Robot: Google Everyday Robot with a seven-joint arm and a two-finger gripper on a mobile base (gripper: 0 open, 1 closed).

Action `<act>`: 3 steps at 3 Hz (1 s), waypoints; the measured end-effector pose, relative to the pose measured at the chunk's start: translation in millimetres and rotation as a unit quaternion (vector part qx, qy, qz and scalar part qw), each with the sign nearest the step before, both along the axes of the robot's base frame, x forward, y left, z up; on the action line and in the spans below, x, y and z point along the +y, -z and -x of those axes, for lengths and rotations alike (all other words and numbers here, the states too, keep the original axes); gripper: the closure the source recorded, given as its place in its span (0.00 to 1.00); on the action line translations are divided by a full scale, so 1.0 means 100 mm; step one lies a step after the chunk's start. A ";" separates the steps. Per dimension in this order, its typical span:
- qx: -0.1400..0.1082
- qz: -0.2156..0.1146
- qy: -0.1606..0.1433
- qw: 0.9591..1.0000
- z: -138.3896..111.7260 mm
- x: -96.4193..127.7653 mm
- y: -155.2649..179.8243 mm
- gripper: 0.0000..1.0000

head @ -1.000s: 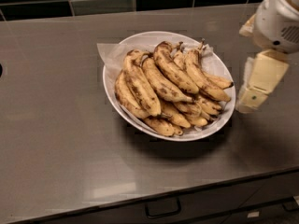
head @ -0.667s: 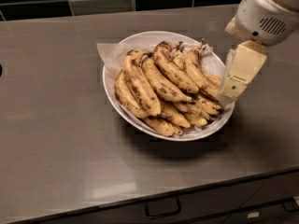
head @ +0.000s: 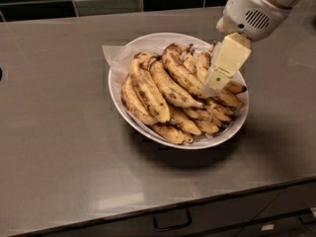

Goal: Pick banana from white bowl

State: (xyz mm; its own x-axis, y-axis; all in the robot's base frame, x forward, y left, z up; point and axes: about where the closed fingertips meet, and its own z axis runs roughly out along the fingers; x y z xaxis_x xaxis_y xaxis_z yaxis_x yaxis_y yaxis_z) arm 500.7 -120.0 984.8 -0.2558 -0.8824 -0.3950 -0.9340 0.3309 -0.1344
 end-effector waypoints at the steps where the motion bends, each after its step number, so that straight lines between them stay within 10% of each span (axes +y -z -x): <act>1: 0.000 0.000 0.000 1.000 0.00 0.00 0.00 0.00; 3: 0.039 0.019 0.055 0.998 -0.16 0.22 0.03 0.00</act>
Offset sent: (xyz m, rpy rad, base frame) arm 0.0087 0.0095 -0.0006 -0.0114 0.0721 -0.0977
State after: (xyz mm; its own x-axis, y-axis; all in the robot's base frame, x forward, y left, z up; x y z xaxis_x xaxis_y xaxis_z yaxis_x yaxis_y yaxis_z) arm 516.9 -98.0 981.6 -0.3799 -0.8616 -0.3365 -0.9008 0.4273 -0.0771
